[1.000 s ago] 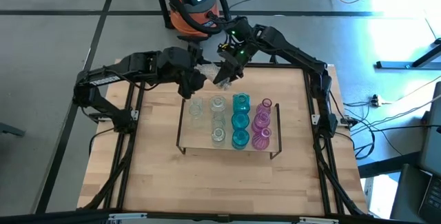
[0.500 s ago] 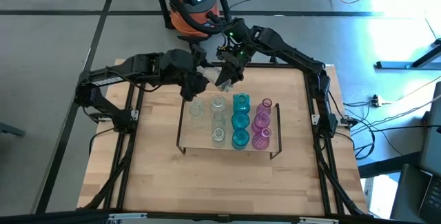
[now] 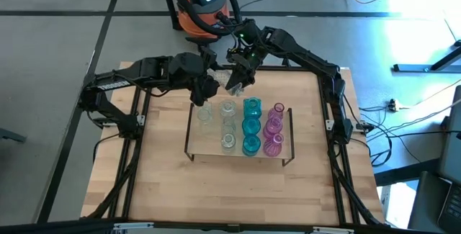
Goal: Sort vases onto shelf
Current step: Put the transparent vase on the shelf
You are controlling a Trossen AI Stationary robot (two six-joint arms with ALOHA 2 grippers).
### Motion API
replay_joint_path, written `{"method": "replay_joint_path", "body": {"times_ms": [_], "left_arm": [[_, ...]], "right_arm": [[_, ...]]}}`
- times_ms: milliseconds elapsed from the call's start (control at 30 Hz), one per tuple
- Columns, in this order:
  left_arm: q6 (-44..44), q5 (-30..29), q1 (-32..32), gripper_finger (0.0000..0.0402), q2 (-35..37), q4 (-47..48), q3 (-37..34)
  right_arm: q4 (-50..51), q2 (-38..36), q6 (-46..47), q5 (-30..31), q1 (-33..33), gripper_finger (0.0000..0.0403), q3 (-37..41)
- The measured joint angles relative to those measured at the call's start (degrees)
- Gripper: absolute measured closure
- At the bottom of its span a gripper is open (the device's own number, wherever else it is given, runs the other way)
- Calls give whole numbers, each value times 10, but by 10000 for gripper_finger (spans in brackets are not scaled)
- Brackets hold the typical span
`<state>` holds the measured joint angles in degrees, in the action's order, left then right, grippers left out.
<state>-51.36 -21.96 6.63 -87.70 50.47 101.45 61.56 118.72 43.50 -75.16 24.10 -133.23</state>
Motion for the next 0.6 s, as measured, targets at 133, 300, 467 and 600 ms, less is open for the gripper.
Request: {"method": "replay_joint_path", "body": {"times_ms": [133, 300, 467, 600], "left_arm": [[0, -8, -2, 99, -4, -10, -1], [-28, -38, -6, 64, -21, -5, -3], [-44, -78, -13, 60, -28, -6, -2], [-45, -119, -26, 78, -28, -6, -2]], "right_arm": [[-20, 0, -11, -7, -1, 205, -1], [-16, 0, -10, -14, -11, 205, -2], [-4, -2, -7, -5, -18, 205, -2], [-5, 0, -6, -1, -21, 205, -2]]}}
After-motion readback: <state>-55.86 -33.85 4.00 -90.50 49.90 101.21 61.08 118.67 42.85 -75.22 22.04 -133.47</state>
